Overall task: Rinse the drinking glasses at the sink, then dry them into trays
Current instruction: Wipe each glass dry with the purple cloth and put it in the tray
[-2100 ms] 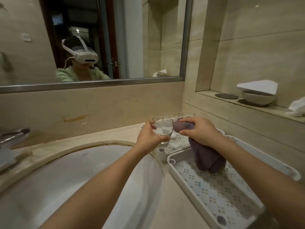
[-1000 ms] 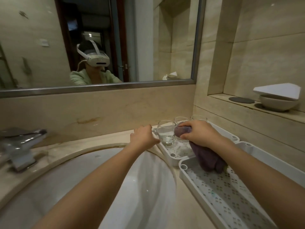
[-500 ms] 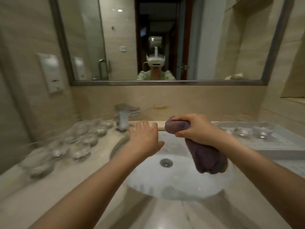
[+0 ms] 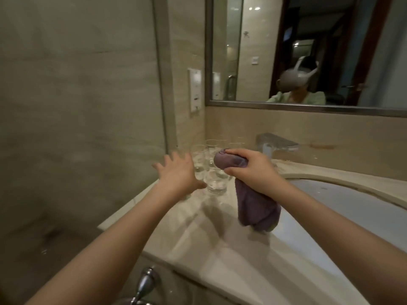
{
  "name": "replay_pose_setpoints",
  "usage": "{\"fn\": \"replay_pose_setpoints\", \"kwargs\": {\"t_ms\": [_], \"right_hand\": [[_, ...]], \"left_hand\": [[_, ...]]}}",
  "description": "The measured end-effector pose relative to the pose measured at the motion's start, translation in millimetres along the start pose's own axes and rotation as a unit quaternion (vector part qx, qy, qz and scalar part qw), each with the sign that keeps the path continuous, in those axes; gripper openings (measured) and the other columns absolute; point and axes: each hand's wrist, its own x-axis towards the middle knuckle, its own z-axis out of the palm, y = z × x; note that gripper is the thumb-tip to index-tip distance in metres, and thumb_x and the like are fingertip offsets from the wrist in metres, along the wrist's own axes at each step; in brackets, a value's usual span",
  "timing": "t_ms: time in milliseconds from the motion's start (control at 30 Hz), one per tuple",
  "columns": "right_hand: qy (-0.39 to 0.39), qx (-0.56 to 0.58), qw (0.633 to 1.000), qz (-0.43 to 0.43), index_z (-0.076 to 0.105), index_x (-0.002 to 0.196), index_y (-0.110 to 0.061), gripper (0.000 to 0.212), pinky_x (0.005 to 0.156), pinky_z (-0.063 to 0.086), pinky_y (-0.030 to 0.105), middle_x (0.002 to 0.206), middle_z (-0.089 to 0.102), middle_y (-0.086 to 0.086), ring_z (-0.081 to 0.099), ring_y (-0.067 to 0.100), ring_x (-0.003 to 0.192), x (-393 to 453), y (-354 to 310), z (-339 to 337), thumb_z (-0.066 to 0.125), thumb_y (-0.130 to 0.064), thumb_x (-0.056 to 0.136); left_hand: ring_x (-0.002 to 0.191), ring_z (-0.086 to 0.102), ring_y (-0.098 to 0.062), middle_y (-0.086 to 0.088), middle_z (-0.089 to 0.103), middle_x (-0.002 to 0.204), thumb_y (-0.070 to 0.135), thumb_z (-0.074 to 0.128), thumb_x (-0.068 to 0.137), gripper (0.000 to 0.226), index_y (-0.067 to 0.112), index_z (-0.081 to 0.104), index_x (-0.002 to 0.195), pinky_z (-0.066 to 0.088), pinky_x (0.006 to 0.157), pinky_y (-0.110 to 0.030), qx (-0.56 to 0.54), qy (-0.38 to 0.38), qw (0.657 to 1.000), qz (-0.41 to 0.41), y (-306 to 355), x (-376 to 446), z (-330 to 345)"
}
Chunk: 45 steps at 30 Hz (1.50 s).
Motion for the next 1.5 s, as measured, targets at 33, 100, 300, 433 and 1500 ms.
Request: {"fn": "replay_pose_setpoints", "kwargs": {"t_ms": [33, 100, 300, 433, 1500], "right_hand": [[-0.005, 0.010, 1.000, -0.009, 0.063, 0.125, -0.027, 0.048, 0.094, 0.039, 0.018, 0.122, 0.064, -0.008, 0.055, 0.008, 0.116, 5, -5, 11, 0.073, -0.016, 0.079], [-0.012, 0.015, 1.000, -0.025, 0.063, 0.125, -0.024, 0.049, 0.089, 0.035, 0.013, 0.123, 0.063, -0.007, 0.054, 0.008, 0.115, 14, -13, 31, 0.074, -0.015, 0.079], [-0.030, 0.035, 0.999, -0.011, 0.063, 0.126, -0.025, 0.049, 0.091, 0.035, 0.015, 0.126, 0.063, -0.005, 0.054, 0.010, 0.118, 29, -13, 69, 0.074, -0.017, 0.079], [-0.035, 0.065, 0.997, 0.001, 0.063, 0.125, -0.025, 0.049, 0.092, 0.038, 0.017, 0.124, 0.063, -0.006, 0.055, 0.008, 0.114, 28, -10, 74, 0.074, -0.016, 0.079], [0.298, 0.043, 0.953, 0.017, 0.033, 0.131, -0.049, 0.054, 0.090, 0.031, 0.000, 0.113, 0.042, -0.015, 0.043, -0.016, 0.102, -124, 136, -113, 0.057, -0.022, 0.091]], "left_hand": [[0.140, 0.021, -0.039, -0.020, 0.020, 0.153, 0.065, 0.065, 0.077, 0.109, 0.015, 0.005, 0.153, 0.021, 0.112, -0.061, -0.011, -0.008, 1.000, -0.016, -11, 5, 3], [0.142, 0.017, -0.039, -0.021, 0.015, 0.154, 0.065, 0.068, 0.073, 0.119, 0.016, -0.005, 0.153, 0.020, 0.112, -0.059, -0.048, -0.023, 0.998, -0.042, -27, 14, 11], [0.142, 0.021, -0.038, -0.023, 0.017, 0.155, 0.046, 0.080, 0.072, 0.125, 0.013, -0.011, 0.152, 0.026, 0.112, -0.043, -0.241, -0.031, 0.968, -0.064, -48, 38, 45], [0.138, 0.035, -0.028, -0.015, 0.032, 0.152, 0.028, 0.084, 0.071, 0.117, 0.010, 0.002, 0.153, 0.035, 0.109, -0.036, -0.381, -0.007, 0.922, -0.060, -52, 45, 65], [0.101, 0.065, -0.017, -0.008, 0.060, 0.120, 0.068, 0.069, 0.068, 0.097, 0.002, 0.036, 0.130, 0.051, 0.094, -0.039, -0.783, -0.141, 0.601, 0.078, 276, -40, 59]]}}
